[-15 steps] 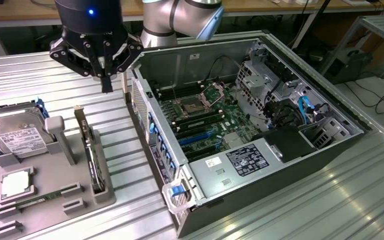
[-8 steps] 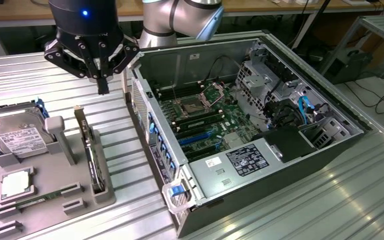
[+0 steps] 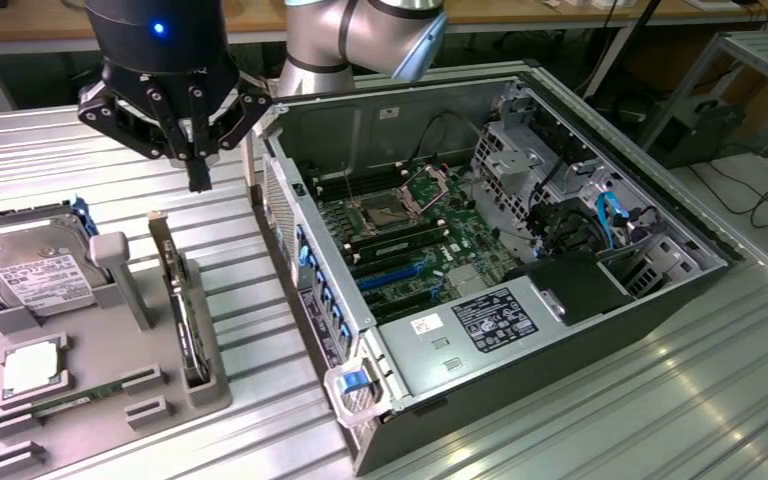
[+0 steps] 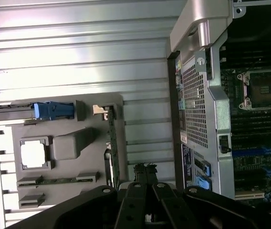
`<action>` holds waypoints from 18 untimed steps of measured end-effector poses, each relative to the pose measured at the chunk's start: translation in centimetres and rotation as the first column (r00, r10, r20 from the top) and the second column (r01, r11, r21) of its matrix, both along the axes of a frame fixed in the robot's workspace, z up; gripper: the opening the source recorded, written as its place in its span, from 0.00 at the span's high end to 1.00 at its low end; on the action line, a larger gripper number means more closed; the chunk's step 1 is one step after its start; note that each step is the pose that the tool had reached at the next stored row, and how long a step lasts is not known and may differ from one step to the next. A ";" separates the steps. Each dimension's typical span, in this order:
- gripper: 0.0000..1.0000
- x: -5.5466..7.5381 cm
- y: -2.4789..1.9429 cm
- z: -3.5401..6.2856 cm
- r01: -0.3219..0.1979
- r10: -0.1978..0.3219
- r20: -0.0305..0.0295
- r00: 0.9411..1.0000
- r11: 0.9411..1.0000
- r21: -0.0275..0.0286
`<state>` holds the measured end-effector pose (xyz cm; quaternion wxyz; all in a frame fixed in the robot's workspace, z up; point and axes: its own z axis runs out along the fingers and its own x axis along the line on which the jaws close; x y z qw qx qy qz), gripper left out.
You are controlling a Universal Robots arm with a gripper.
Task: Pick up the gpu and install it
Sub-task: 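Reach for the gpu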
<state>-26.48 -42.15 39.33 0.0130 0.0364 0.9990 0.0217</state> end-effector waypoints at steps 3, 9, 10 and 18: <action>0.89 -0.2 -0.17 0.00 0.000 0.000 0.000 1.000 1.000 0.000; 0.89 -0.8 -0.79 -0.02 0.000 0.000 0.000 1.000 1.000 0.000; 0.89 -1.0 -0.91 -0.03 0.000 0.000 0.000 1.000 1.000 0.000; 0.89 -1.8 -1.69 -0.05 -0.001 0.001 0.000 1.000 1.000 0.000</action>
